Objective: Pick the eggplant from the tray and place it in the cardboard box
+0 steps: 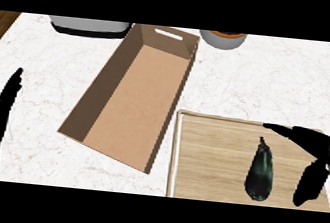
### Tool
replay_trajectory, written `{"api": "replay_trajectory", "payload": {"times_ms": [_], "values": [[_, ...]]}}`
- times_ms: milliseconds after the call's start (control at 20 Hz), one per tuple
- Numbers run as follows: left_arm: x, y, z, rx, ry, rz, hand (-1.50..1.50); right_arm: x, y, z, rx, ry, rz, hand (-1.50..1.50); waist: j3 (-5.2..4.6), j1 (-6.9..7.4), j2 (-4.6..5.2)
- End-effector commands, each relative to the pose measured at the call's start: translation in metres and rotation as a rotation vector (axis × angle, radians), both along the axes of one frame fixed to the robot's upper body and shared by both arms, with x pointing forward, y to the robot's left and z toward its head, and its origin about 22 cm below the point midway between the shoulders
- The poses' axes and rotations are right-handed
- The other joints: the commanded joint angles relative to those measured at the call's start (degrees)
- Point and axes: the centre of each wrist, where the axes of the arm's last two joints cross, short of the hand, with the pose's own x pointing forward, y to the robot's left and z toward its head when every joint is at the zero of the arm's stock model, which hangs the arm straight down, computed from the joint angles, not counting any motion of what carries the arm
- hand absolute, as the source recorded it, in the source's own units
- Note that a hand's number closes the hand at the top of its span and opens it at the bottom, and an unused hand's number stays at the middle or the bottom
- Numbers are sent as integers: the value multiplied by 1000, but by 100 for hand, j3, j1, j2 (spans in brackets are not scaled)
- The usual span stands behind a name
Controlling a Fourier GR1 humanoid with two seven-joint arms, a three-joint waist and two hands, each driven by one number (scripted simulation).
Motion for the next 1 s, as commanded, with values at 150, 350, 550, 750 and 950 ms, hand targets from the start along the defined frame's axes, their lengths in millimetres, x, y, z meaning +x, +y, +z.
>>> {"api": "replay_trajectory", "payload": {"times_ms": [150,350,550,750,950], "values": [[-3,-6,16,8,10,3,0,6,-12,-4,-16,37,24,-150,3,-8,-7],[7,2,7,4,4,8,0,-3,10,-5,61,-14,19,-150,0,-47,-8],[8,6,8,8,-1,8,0,-15,10,-5,93,17,41,-150,0,-57,-10],[-11,9,-10,-3,15,5,0,-3,47,9,130,-19,63,-150,-2,-32,-9],[-15,17,17,9,-2,12,0,-7,49,14,87,31,84,-150,0,-15,-13]]}}
